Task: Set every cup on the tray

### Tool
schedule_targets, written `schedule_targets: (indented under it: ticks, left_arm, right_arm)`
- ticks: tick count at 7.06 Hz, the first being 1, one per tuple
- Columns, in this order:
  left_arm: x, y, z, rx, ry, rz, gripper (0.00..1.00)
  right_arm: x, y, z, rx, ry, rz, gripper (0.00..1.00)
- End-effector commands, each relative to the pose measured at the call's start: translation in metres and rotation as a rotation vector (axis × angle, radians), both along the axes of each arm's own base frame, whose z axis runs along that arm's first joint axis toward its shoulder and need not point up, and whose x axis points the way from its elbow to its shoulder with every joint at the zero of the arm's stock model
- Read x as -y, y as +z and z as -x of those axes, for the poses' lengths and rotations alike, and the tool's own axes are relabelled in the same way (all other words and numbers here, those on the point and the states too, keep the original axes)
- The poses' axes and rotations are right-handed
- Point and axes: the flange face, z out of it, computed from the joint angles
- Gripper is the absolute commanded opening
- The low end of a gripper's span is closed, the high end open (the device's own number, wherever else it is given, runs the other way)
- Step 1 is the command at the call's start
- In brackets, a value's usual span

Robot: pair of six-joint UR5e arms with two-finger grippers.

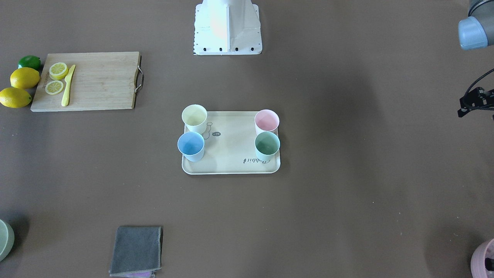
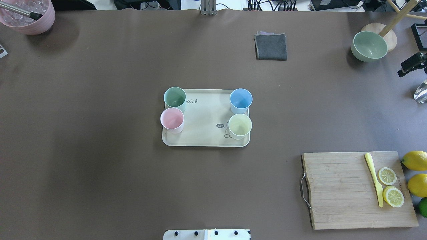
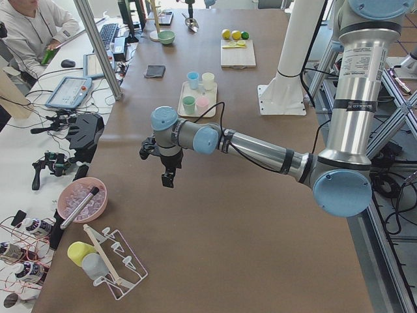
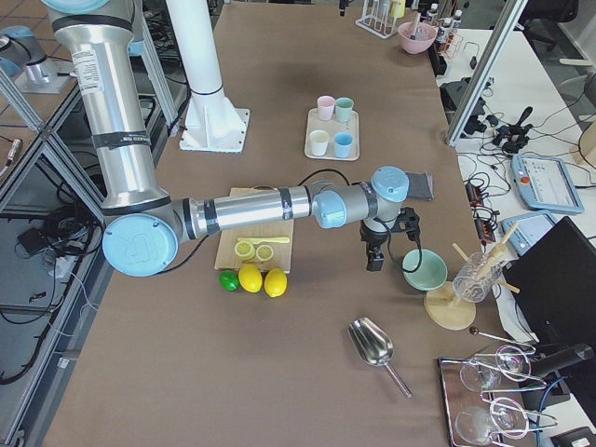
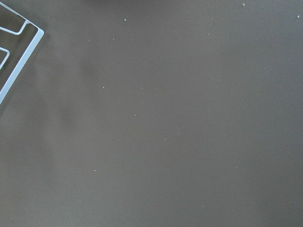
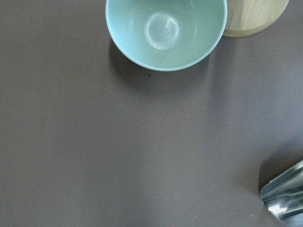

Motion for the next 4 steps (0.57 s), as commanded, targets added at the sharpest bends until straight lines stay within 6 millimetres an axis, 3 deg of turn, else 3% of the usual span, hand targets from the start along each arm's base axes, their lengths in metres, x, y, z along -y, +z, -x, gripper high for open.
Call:
schedule_targets:
  ticks: [1, 4]
  left_arm:
    - [-0.0011, -0.0004, 0.0007, -0.002, -0.003, -0.002, 0.98]
    - [-0.0022, -0.0056, 0.0020, -0.002, -0.004, -0.016, 0.98]
  right_arm:
    - [-0.0023, 0.0016, -0.0018, -0.002, 0.002, 0.000, 1.00]
    - [-0.0052, 0.0020, -0.0016, 0.000, 0.001, -0.006, 1.00]
